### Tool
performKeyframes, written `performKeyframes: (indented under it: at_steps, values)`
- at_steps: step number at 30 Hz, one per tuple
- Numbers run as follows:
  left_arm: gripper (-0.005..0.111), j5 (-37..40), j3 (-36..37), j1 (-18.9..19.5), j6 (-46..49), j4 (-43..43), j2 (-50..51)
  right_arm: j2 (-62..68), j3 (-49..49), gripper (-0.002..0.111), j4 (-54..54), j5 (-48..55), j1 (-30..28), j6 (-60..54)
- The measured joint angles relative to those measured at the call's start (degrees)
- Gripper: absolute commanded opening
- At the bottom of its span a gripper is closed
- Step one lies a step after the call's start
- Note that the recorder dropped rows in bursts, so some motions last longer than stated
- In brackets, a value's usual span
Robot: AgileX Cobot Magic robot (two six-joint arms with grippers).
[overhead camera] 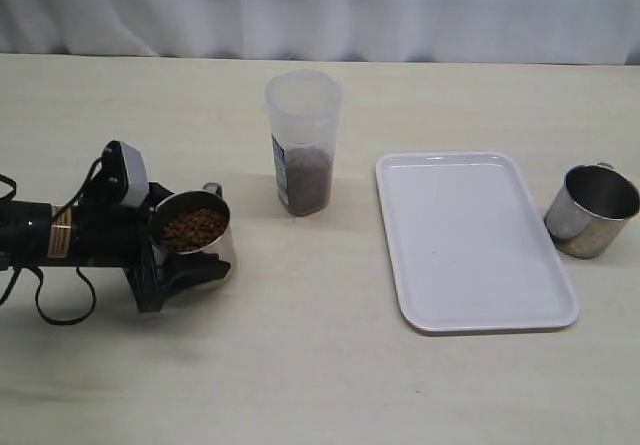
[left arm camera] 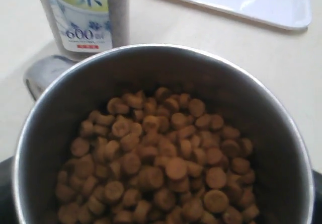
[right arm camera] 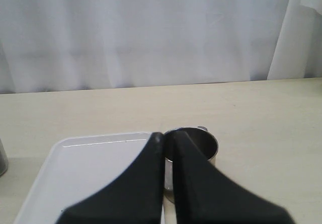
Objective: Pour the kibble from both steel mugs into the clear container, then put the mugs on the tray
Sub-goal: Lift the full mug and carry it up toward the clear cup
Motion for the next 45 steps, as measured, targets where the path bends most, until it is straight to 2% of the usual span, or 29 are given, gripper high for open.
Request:
performKeyframes:
  at_steps: [7,12,16,21,27,31,45]
  values:
    - [0.000,6.6,0.1,0.6,-5.7,-0.9,-13.8,0.0,0.0,0.004,0.0,0.0,0.0,0.0]
    - [0.000,10.3,0.2,0.6,-6.8,-5.2,-23.9,0.0,0.0,0.004,0.0,0.0,0.0,0.0]
    - [0.000,13.1,-0.9,-0.2,-7.8,-6.8,-28.4,0.0,0.0,0.004,0.0,0.0,0.0,0.0]
    - [0.000,26.1,-5.1,-6.8,-9.1,-7.1,-28.9,0.0,0.0,0.004,0.0,0.0,0.0,0.0]
    - [0.000,37.2,-12.0,-14.7,-9.7,-8.0,-28.9,0.0,0.0,0.004,0.0,0.0,0.0,0.0]
    - [0.000,44.7,-15.3,-18.4,-9.7,-7.9,-28.7,0.0,0.0,0.004,0.0,0.0,0.0,0.0]
    - [0.000,54.8,-27.0,-22.6,-8.6,-5.0,-17.9,0.0,0.0,0.004,0.0,0.0,0.0,0.0]
